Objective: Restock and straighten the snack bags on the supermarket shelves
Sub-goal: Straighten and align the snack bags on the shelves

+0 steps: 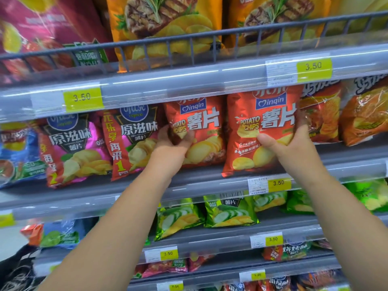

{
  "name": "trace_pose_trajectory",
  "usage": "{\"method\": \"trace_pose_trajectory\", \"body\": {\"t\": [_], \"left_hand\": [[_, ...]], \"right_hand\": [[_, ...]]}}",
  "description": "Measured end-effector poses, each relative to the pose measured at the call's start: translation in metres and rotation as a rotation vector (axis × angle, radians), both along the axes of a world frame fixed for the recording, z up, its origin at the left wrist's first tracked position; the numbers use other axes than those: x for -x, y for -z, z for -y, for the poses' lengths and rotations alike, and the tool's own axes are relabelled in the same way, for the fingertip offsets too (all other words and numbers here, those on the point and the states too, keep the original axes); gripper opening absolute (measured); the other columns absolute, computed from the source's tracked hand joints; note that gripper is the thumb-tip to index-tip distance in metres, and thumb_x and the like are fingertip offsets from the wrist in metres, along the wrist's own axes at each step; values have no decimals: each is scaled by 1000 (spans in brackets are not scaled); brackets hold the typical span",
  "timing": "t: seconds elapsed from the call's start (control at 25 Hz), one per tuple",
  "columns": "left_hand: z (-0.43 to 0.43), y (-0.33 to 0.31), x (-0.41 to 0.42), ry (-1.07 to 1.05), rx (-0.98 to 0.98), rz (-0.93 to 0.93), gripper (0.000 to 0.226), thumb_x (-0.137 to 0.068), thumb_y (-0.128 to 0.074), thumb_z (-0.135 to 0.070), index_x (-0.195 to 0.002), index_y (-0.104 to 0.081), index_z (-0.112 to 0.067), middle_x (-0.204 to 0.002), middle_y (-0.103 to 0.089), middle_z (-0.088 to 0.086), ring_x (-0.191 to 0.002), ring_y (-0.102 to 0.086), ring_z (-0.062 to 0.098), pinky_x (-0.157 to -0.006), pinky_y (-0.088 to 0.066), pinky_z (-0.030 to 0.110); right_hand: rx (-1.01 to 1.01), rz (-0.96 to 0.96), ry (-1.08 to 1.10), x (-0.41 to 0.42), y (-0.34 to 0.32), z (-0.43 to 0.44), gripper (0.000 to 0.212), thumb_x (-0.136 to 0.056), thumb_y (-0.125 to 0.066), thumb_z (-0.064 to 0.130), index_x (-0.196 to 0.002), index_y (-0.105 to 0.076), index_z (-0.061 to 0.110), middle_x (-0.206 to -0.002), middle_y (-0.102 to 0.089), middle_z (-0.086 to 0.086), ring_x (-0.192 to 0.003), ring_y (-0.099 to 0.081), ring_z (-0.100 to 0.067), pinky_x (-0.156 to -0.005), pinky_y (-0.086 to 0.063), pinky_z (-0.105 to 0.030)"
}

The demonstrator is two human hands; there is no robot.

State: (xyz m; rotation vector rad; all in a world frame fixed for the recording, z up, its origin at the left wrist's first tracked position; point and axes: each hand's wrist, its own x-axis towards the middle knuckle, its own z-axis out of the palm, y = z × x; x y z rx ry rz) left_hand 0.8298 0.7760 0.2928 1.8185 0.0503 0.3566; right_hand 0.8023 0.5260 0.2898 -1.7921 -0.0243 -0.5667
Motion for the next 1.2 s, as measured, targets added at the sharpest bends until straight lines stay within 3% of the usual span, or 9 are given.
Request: {"method": "trace_pose_trajectory", "body": {"t": [0.2, 0.36, 0.48, 0.6, 0.72, 0.84, 0.96, 1.04, 1.2], "left_hand": [[-4, -6, -7, -70, -94, 32, 54, -80, -78, -38, -125, -59, -15, -112, -68, -3, -102, -65, 17, -88, -51, 29], [-1, -2, -6, -107, -55, 79, 80, -71, -84, -41, -136, -46, -13, -117, -67, 1, -106, -64, 20, -96, -52, 41], [7, 4, 4, -151, -57, 232, 102, -61, -86, -44, -143, -33, -16, -130, -55, 8, -115, -56, 18, -102, -47, 39], [15, 3, 17, -195, -225, 311, 100, -66, -88, -32, -145, -28, -21, -141, -35, 11, -120, -40, 11, -100, -38, 27], [25, 2, 31, -220, -442, 474, 83, -73, -82, -38, -141, -39, -17, -145, -31, 17, -132, -34, 36, -107, -33, 45], [35, 12, 34, -96, -769, 741, 58, -83, -63, -49, -133, -47, -24, -137, -47, 15, -128, -42, 42, -107, -33, 54], [51, 16, 31, -16, -1008, 728, 70, -82, -63, -48, -144, -35, -35, -156, -29, 4, -140, -27, 31, -109, -31, 55], [60, 19, 28, -48, -1101, 745, 79, -82, -64, -45, -150, -27, -35, -163, -13, 1, -146, -18, 31, -113, -23, 52], [67, 23, 17, -89, -1184, 744, 88, -84, -67, -42, -154, -15, -31, -162, -7, -2, -146, -27, 35, -116, -17, 50]], "right_hand": [[30, -11, 63, -6, -3, -5, 89, -72, -82, 32, -145, -32, 22, -124, -60, 5, -110, -58, -14, -95, -44, -29], [32, -30, 57, -8, -2, -5, 92, -73, -82, 32, -147, -28, 24, -121, -60, 7, -109, -58, -12, -89, -42, -21], [14, -68, -1, -3, -6, -4, 90, -75, -79, 34, -147, -25, 24, -116, -58, 13, -98, -57, 2, -79, -42, -10], [-60, -112, -79, 5, -8, -1, 84, -76, -76, 38, -144, -28, 28, -114, -60, 18, -99, -58, 5, -74, -47, -10], [-153, -117, -128, 11, -12, -1, 85, -73, -77, 39, -144, -32, 28, -117, -64, 12, -101, -65, -3, -79, -54, -19], [-134, -78, -93, 10, -14, -7, 82, -76, -80, 33, -144, -34, 27, -119, -65, 8, -105, -65, -8, -83, -56, -27], [-124, -46, -75, 4, -11, -11, 79, -76, -81, 30, -142, -38, 26, -118, -66, 6, -105, -65, -9, -93, -54, -39], [-97, -47, -82, 0, -9, -8, 78, -76, -80, 31, -142, -38, 25, -116, -66, 8, -103, -65, -7, -93, -54, -38], [-39, -78, -130, -9, -9, -2, 77, -78, -78, 35, -141, -35, 26, -113, -66, 10, -102, -64, -7, -95, -53, -39]]}}
